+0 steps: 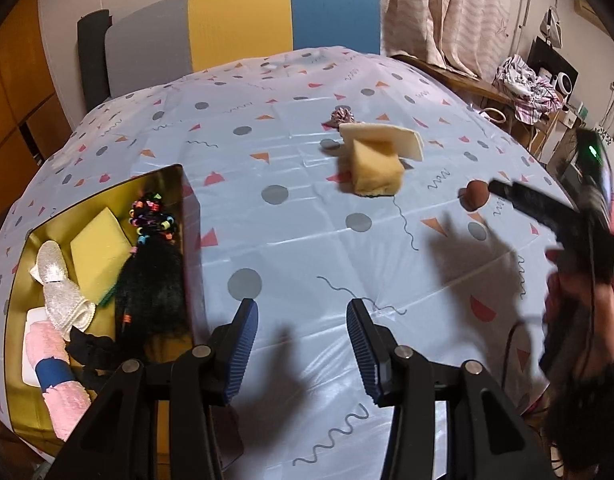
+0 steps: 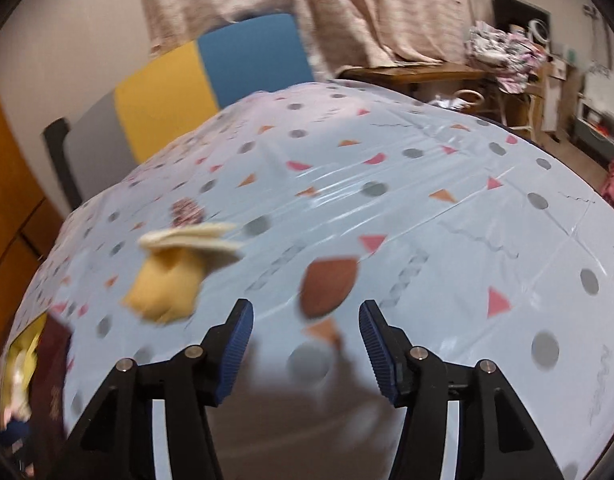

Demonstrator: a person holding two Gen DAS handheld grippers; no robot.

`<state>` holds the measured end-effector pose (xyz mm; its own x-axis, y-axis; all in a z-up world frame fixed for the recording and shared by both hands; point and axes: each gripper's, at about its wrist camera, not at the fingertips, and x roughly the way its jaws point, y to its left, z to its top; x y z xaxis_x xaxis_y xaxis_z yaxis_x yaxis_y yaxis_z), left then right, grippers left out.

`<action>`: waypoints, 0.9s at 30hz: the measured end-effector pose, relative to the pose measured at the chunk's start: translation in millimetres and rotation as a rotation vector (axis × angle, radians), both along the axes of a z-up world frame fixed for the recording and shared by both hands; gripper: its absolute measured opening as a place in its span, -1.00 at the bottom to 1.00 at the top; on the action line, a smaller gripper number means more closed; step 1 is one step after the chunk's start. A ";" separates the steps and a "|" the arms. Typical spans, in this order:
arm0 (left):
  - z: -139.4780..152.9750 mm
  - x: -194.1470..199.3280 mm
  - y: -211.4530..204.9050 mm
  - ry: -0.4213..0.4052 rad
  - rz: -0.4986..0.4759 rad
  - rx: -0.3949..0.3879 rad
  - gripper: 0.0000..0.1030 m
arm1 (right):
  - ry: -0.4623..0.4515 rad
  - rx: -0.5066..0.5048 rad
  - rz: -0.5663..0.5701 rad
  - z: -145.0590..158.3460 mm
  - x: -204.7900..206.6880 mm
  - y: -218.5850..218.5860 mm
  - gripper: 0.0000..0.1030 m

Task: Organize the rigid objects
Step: 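Grasp the yellow sponge with the left tool while the right tool grasps the brown makeup sponge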

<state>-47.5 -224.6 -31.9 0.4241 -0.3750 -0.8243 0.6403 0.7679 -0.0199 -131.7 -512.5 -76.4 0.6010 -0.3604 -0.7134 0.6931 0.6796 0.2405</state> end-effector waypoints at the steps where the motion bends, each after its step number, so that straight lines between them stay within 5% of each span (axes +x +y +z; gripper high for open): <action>1: -0.4 0.5 -1.2 0.002 0.002 0.002 -0.10 | 0.000 -0.002 -0.003 -1.4 4.7 -7.3 0.10; 10: -3.1 10.3 -7.3 0.009 0.023 0.017 -0.10 | 0.119 0.001 -0.010 -33.0 41.0 -39.0 0.09; 15: -8.2 13.3 -17.8 0.046 0.017 0.008 -0.10 | 0.095 0.016 0.040 -46.2 40.7 -36.3 -0.20; 20: -11.9 20.5 -38.5 0.058 0.019 0.003 -0.10 | 0.085 -0.004 0.068 -40.3 37.8 -23.6 -0.23; 27: -15.7 41.7 -92.2 0.065 0.007 -0.024 0.26 | 0.069 0.012 0.107 -41.5 21.4 7.4 -0.23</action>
<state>-5.8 -316.8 -47.6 0.3727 -0.3920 -0.8411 0.6313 0.7714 -0.0798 -110.3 -505.1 -117.9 0.5846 -0.2886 -0.7583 0.6323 0.7477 0.2029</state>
